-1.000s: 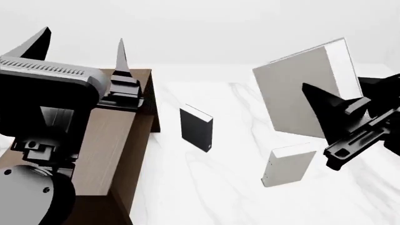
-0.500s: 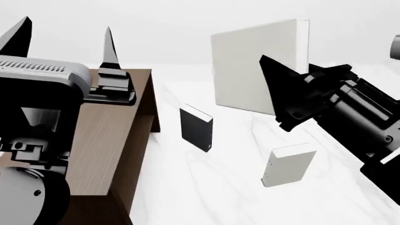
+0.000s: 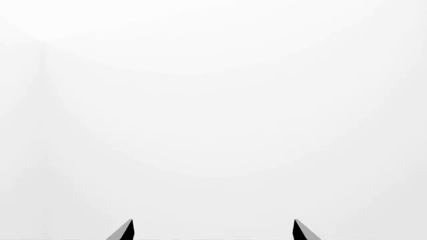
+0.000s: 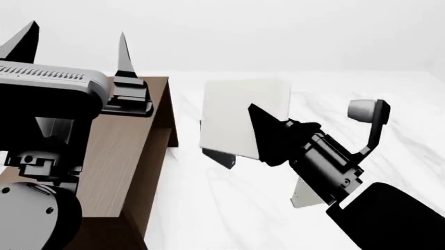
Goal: Pick up the book on the right and place it under the cabinet shelf.
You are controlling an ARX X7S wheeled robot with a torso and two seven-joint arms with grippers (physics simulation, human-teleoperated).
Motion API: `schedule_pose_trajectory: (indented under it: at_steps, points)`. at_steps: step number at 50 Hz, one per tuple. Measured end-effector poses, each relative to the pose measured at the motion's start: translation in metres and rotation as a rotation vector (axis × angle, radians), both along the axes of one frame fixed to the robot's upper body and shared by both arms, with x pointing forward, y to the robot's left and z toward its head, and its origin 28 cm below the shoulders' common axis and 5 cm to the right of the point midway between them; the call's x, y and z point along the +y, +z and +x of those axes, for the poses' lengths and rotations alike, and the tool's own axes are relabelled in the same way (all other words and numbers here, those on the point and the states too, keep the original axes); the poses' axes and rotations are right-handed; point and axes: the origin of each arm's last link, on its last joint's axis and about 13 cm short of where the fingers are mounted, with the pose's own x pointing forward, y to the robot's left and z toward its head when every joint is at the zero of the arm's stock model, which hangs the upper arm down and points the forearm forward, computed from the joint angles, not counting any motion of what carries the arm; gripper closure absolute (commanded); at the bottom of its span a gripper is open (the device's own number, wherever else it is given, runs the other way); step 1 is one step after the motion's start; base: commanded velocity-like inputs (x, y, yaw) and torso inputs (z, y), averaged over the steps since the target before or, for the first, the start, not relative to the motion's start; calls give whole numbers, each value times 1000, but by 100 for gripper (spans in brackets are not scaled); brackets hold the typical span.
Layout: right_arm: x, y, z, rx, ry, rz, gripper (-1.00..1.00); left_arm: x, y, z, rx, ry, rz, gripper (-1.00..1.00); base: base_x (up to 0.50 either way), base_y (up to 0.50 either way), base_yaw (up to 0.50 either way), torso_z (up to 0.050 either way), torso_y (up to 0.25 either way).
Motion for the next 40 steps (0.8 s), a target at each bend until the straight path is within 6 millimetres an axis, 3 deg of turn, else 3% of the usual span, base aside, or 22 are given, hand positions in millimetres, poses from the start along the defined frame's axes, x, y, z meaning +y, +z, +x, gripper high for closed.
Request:
schedule_pose_trajectory:
  at_steps: [19,40]
  points:
    - [25,-58,4,198,10,95,100,1,-4,3,19,2,6,-100,0,0,0,0,2]
    - [32,-111,12,340,-22,124,100,0,-8,4,33,1,12,-100,0,0,0,0,1]
